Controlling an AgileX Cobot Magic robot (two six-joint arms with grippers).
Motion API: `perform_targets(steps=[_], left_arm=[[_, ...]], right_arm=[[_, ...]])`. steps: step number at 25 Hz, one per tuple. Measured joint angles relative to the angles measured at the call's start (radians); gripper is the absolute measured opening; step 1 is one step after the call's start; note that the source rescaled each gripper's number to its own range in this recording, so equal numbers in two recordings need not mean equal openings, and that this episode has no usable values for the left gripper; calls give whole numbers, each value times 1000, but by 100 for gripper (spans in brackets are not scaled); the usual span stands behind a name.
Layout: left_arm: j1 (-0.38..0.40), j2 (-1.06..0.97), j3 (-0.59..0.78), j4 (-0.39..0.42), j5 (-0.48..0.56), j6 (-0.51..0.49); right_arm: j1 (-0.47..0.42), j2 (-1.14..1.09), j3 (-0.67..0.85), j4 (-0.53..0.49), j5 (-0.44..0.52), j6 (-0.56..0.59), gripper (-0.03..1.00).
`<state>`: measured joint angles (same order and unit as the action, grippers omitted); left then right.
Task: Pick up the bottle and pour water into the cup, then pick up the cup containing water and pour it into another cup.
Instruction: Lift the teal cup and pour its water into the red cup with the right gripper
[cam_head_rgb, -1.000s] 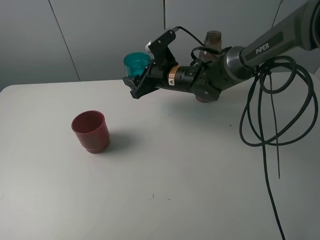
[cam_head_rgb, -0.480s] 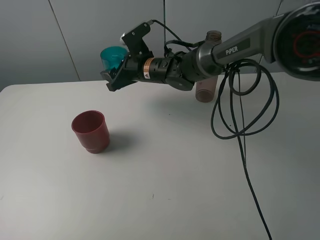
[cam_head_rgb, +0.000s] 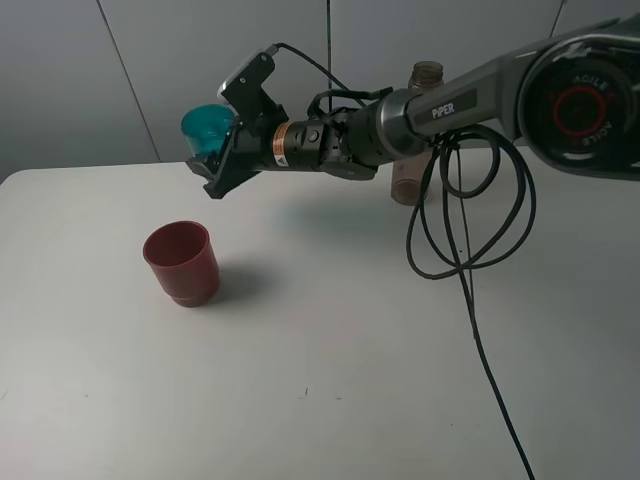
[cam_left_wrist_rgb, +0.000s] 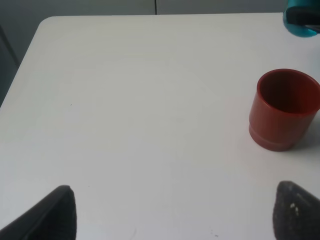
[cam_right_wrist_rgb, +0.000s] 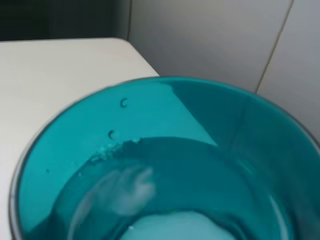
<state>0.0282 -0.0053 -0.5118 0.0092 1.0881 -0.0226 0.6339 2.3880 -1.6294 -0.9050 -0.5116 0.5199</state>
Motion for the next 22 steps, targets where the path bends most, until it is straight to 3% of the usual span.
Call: perform_targets(steps=[22], left_arm=[[0,0,0,0,0,0]], right_arm=[[33,0,0,-25,-6,-408,7]])
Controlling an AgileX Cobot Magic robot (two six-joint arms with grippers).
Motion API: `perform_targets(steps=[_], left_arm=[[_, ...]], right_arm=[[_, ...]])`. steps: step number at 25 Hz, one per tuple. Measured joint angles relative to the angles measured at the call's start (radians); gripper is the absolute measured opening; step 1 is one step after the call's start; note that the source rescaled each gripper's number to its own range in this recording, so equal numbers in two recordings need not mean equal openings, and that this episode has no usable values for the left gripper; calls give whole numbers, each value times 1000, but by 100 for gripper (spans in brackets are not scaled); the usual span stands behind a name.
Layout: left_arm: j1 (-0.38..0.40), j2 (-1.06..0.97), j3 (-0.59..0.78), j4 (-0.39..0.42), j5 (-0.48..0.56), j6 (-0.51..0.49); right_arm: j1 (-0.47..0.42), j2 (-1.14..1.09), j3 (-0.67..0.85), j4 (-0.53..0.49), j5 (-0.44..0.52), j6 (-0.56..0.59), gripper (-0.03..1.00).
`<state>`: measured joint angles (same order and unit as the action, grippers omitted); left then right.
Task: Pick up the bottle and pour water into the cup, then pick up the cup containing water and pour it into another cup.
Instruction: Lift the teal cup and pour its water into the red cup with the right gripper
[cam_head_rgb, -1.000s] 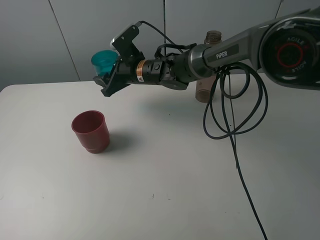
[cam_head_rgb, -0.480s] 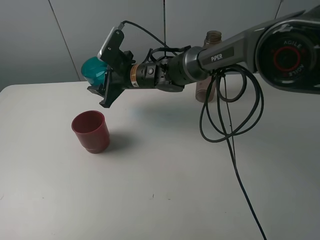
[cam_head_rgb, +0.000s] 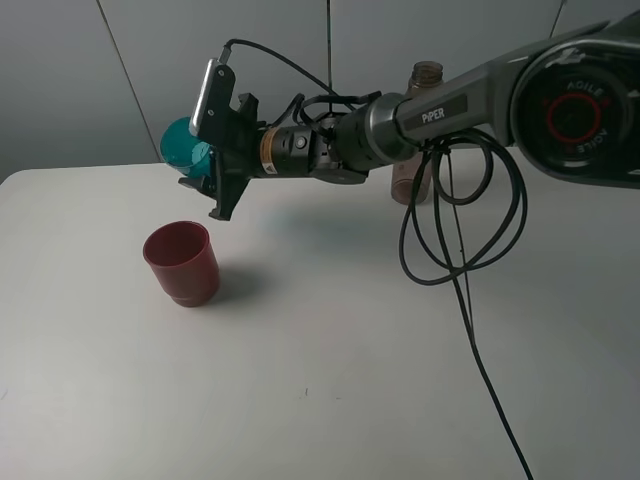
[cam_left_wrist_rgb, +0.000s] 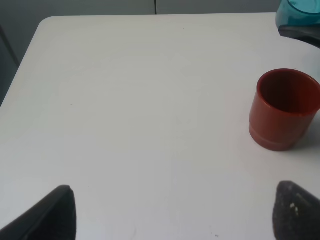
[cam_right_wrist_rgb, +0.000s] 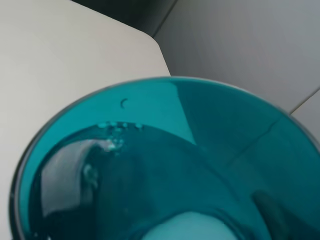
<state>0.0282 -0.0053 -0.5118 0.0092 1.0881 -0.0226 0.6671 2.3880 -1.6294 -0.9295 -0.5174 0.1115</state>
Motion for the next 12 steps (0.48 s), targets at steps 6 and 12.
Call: perform_targets(steps=[6,12], left_arm=[[0,0,0,0,0,0],[0,0,0,0,0,0]], right_arm=[[0,0,0,0,-25,-101,7],[9,0,0,0,-44,-220,7]])
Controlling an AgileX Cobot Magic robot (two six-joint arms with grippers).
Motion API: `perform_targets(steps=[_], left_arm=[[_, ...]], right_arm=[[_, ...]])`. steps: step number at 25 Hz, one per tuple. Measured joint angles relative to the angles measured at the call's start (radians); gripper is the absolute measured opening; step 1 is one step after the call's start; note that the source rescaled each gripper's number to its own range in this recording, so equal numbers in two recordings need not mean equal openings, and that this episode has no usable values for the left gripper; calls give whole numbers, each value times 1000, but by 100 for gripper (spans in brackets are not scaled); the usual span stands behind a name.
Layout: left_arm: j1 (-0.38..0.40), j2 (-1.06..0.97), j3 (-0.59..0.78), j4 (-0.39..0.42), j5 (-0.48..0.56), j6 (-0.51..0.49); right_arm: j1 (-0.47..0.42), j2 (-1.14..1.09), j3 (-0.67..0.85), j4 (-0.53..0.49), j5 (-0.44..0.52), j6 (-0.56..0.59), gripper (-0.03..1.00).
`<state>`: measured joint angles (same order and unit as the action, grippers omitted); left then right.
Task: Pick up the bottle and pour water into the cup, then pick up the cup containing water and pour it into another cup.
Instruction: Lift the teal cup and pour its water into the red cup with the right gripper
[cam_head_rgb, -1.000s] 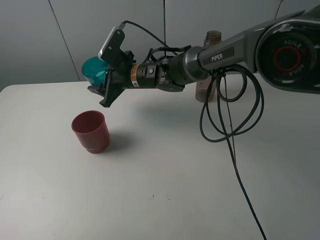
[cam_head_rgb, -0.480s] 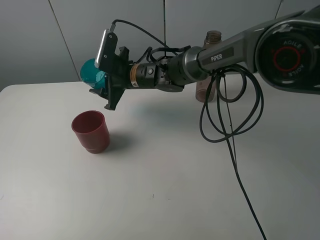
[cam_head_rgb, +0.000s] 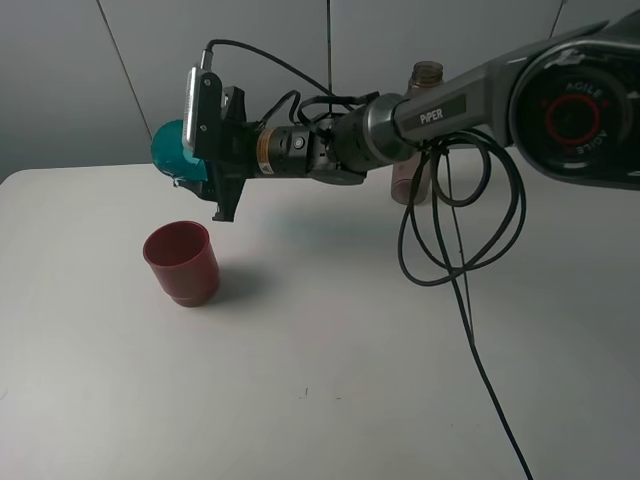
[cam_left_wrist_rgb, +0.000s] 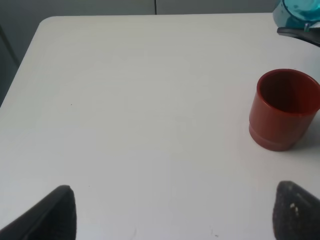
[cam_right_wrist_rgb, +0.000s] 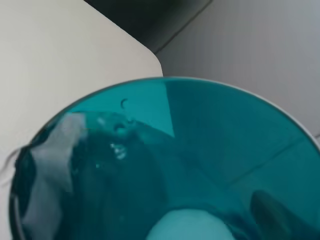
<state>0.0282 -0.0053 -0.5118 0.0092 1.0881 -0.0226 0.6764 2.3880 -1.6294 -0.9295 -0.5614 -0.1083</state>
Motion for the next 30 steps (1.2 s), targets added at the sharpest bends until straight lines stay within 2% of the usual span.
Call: perform_targets(steps=[9,30], left_arm=[[0,0,0,0,0,0],[0,0,0,2,0,0]], right_arm=[[30,0,0,-1,-12,-294,7],[30,0,0,55,-68,-623,7]])
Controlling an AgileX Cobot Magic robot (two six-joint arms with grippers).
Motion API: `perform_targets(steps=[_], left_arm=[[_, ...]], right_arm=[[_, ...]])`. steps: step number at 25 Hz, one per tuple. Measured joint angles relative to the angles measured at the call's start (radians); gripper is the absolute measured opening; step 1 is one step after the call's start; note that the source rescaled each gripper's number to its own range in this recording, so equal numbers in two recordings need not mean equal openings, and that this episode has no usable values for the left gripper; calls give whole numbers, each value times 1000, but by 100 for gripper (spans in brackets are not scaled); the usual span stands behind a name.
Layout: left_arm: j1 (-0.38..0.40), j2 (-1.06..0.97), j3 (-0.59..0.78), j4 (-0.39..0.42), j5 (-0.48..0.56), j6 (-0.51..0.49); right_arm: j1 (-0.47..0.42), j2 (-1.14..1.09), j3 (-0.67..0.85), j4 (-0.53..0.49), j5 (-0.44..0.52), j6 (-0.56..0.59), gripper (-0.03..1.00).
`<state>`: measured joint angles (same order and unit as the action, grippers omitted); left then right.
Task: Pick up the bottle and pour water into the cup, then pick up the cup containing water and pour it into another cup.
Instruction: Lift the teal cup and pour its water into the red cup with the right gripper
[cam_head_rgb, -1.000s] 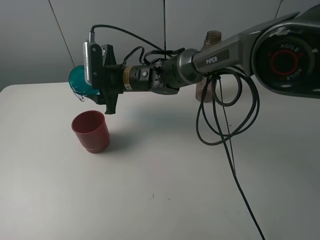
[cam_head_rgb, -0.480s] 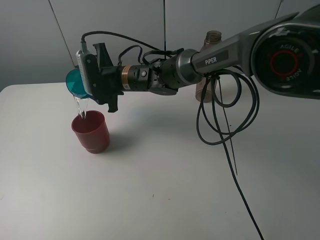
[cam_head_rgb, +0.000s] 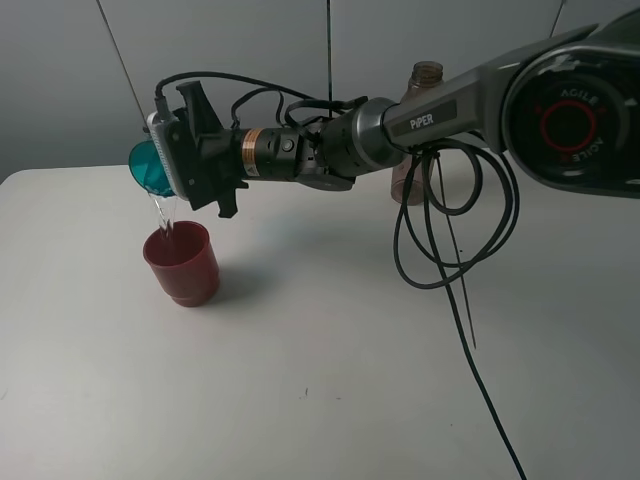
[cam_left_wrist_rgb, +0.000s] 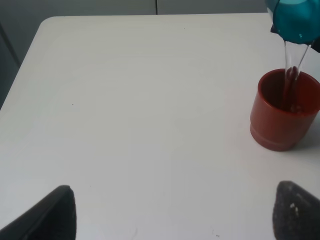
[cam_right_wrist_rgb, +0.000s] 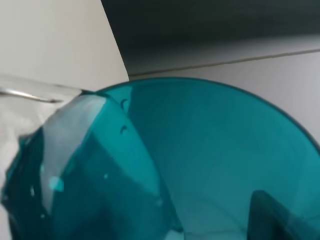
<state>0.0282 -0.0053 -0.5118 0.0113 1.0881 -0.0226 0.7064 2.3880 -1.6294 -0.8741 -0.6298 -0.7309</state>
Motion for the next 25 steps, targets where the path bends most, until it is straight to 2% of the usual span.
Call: perform_targets(steps=[25], left_arm=[[0,0,0,0,0,0]], right_arm=[[0,-2,0,55,-29,-422,7]])
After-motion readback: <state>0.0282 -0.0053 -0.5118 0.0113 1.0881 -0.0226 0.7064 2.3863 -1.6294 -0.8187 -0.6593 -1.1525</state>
